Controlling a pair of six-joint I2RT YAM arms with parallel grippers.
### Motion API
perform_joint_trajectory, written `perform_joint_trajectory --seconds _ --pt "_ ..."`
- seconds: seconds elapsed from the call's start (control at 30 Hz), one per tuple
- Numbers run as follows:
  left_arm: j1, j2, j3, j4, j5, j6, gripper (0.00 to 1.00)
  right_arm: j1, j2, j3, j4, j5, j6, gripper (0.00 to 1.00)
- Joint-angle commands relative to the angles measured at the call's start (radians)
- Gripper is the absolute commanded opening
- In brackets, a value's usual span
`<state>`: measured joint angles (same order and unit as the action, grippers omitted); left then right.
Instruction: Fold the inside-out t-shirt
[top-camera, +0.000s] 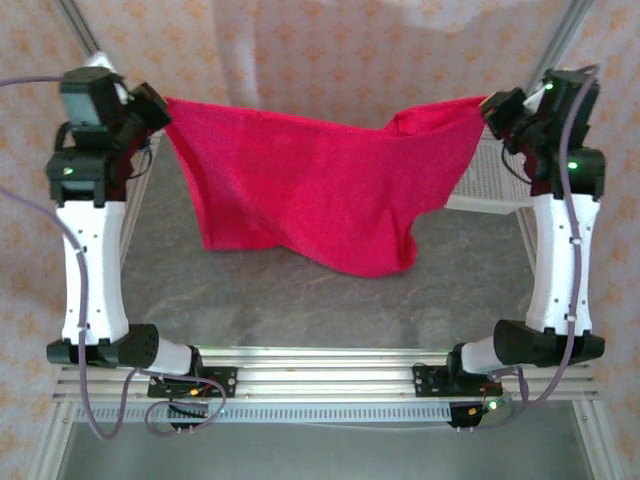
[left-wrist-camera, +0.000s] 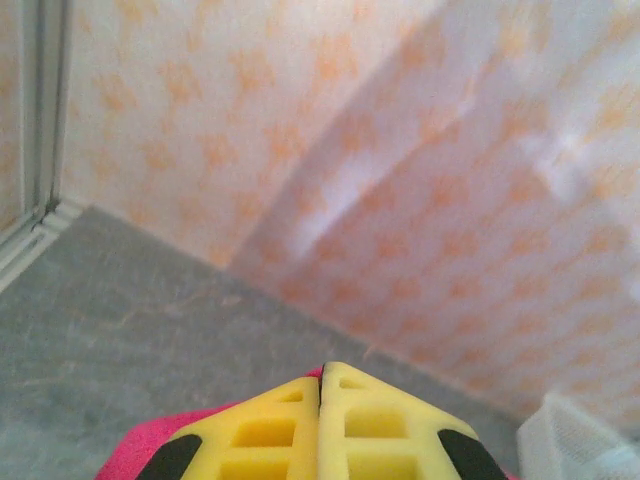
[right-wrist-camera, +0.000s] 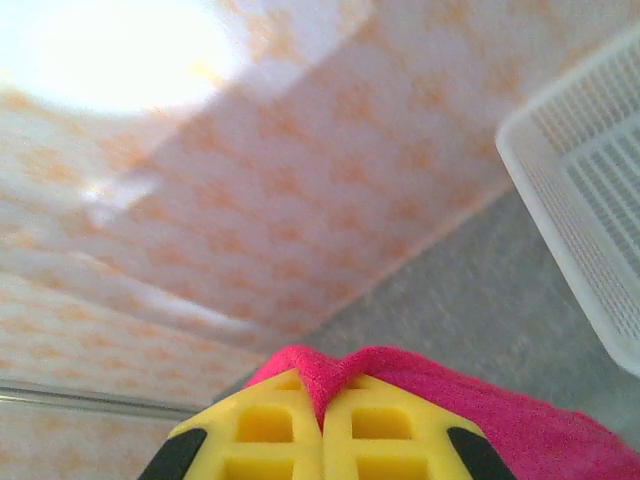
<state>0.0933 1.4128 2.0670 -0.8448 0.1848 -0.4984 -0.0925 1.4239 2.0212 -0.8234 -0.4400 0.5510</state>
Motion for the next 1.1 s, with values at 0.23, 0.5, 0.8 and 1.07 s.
perform_joint_trajectory --seconds 0.23,0.5,0.8,1.07 --pt "0.077 -0.188 0.12 0.052 0.009 -0.042 0.0 -0.009 -0.139 0.24 -0.085 0.052 -0.057 0.0" --pt "0.078 -0.219 0.141 0.056 -0.015 0.031 0.0 -0.009 -0.176 0.316 -0.103 0.102 -0.089 0.0" --pt "0.076 -0.007 -0.059 0.195 0.088 0.003 0.0 -0.005 0.089 0.23 0.017 0.025 -0.06 0.0" --pt "0.073 0.285 -0.117 0.348 0.07 -0.03 0.0 0.106 0.513 0.381 0.051 0.076 -0.081 0.0"
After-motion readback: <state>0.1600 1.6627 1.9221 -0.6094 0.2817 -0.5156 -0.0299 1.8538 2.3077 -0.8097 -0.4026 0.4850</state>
